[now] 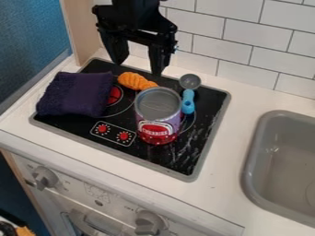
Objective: Moved the orange object to the right bottom corner of the burner
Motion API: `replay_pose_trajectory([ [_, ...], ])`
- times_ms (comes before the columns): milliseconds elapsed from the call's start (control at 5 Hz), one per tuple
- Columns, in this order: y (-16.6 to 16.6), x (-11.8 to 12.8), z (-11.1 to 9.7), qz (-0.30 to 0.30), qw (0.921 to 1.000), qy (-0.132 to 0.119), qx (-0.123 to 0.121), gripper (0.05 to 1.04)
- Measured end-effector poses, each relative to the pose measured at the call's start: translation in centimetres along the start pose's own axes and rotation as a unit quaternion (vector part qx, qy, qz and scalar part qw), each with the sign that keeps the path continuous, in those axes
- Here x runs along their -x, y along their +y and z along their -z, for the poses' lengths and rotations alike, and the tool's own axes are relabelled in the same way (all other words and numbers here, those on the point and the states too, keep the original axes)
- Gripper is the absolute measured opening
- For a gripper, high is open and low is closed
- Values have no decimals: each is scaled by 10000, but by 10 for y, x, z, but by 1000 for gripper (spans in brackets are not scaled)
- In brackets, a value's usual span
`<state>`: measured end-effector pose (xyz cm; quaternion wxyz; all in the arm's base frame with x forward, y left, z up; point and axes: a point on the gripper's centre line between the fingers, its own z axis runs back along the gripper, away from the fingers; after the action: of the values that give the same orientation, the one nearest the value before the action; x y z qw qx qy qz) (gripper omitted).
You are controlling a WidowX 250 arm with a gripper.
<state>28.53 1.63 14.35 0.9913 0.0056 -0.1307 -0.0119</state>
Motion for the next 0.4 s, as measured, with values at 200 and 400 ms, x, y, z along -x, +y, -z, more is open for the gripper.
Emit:
replay_pose_trajectory([
  [200, -1, 2, 7, -36, 9999, 129, 19, 999],
  [400, 12, -3, 12, -434, 9989, 150, 7, 999],
])
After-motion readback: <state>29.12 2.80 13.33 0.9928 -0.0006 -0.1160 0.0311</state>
